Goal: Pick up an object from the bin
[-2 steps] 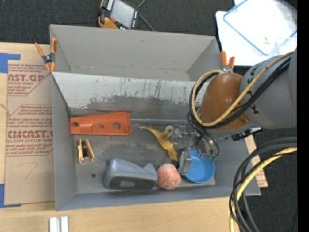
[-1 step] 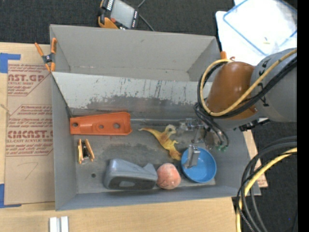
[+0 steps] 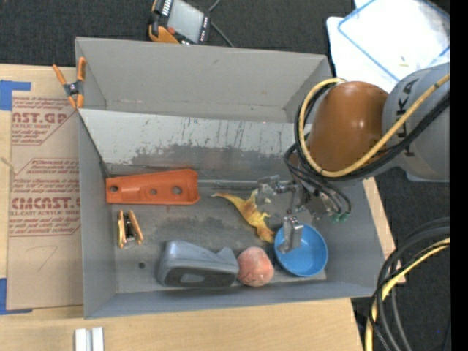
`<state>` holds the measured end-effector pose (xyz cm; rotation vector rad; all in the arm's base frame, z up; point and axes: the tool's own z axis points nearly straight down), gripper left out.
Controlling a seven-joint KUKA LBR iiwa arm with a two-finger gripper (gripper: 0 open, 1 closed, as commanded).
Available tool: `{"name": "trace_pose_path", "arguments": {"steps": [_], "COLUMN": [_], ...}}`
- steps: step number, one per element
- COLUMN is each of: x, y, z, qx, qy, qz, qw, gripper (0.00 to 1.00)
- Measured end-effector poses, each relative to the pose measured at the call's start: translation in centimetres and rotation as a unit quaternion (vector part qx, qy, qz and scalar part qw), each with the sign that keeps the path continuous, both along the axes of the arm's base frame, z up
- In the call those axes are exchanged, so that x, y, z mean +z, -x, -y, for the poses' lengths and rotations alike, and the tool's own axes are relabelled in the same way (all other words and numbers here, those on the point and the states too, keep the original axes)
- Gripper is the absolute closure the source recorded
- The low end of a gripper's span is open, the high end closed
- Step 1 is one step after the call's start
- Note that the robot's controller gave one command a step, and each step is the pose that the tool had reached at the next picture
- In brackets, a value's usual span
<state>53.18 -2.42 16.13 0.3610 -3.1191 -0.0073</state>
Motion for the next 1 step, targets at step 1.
{"name": "trace_pose_path", "arguments": {"steps": [1], "x": [-2.16], "y": [-0.87], "z": [0.66], "qx": [0.004], "qy": [0.001], "qz": [0.0071], "qw": [1.0], "gripper": [0.0]}}
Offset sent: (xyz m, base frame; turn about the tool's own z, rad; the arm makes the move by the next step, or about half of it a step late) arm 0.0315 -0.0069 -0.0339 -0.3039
